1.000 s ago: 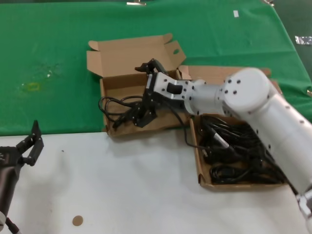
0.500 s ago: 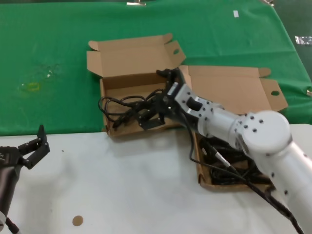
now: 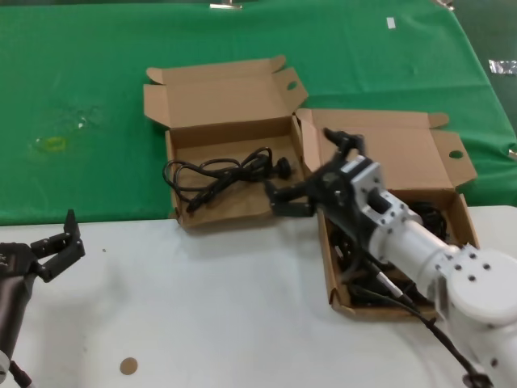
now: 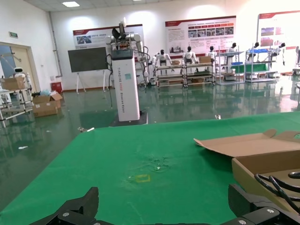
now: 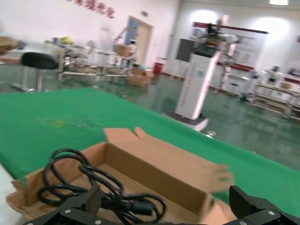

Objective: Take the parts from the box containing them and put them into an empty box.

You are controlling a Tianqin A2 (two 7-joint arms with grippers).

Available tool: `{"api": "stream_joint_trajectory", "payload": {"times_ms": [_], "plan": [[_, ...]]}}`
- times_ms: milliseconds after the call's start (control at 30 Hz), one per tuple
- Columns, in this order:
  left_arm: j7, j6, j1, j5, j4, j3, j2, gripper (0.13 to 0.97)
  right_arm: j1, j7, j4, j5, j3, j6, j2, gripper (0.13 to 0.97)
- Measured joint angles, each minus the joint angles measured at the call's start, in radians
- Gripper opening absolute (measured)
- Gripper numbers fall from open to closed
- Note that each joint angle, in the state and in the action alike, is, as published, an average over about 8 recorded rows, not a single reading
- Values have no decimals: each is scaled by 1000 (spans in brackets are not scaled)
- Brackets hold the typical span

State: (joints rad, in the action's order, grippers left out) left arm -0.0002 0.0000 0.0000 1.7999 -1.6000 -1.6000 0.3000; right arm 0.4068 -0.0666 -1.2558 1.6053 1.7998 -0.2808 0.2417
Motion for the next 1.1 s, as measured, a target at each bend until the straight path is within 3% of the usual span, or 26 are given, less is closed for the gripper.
{"api": "stream_joint_trajectory", "payload": {"times_ms": [633, 1100], "plan": [[0, 0, 0, 0, 0, 0, 0, 966, -333, 55, -282, 159, -164, 230, 48, 966], [0, 0, 0, 0, 0, 0, 0, 966, -361, 59, -305, 173, -177, 249, 52, 966]]}}
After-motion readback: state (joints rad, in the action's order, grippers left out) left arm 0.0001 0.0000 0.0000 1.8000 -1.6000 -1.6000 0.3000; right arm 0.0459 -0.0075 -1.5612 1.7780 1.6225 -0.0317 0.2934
